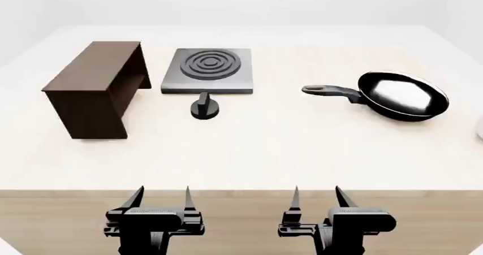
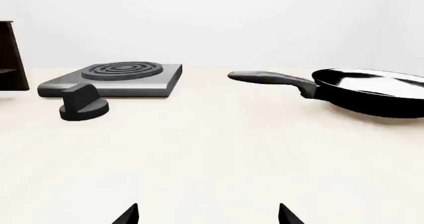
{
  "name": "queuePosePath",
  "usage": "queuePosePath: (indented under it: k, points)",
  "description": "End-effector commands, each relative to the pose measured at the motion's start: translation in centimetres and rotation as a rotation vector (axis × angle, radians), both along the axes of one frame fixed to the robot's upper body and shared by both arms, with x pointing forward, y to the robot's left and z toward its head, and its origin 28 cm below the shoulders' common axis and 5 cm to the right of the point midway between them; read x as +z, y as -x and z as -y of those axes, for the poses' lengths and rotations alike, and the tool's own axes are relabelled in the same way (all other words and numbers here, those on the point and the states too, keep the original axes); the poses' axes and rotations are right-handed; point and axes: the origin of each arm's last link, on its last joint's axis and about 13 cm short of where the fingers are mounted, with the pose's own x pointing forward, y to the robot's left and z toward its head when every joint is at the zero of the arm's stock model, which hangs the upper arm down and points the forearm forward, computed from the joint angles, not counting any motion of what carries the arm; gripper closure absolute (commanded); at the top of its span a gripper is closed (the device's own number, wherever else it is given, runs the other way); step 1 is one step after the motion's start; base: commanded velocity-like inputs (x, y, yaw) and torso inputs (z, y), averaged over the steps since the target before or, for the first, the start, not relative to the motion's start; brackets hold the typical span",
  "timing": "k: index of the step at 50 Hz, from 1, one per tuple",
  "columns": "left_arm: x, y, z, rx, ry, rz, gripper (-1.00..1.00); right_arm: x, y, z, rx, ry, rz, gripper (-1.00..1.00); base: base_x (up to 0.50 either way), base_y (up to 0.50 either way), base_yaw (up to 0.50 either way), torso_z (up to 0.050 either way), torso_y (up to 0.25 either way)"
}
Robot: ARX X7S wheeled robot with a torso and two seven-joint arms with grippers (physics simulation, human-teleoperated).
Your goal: Put the frying pan on top of the cabinet.
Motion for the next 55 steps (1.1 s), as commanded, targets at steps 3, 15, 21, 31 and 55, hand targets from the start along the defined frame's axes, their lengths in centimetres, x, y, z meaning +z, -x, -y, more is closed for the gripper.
queuePosePath:
  k: [3, 15, 21, 31, 55]
  points:
    - [-0.1, -0.24, 0.09, -0.012, 0.001, -0.021, -1.0, -0.09, -0.23, 0.05, 0.007, -0.007, -0.015, -1.0, 0.0, 0.0, 0.0, 0.0, 0.0]
    - [-0.24, -0.11, 0.14, -0.037, 0.006, -0.034, -1.0, -0.2, -0.28, 0.04, 0.011, -0.029, -0.038, -1.0, 0.0, -0.37, 0.0, 0.0, 0.0]
    - [-0.3, -0.11, 0.12, -0.039, 0.006, -0.04, -1.0, -0.18, -0.2, 0.0, 0.011, -0.03, -0.039, -1.0, 0.0, -0.5, 0.0, 0.0, 0.0]
    - [-0.3, -0.25, 0.12, -0.037, 0.007, -0.051, -1.0, -0.09, -0.28, 0.07, 0.004, -0.041, -0.043, -1.0, 0.0, -0.5, 0.0, 0.0, 0.0]
    - [-0.26, -0.25, 0.13, -0.03, -0.012, -0.049, -1.0, -0.04, -0.24, 0.09, -0.016, -0.029, -0.045, -1.0, 0.0, -0.16, 0.0, 0.0, 0.0]
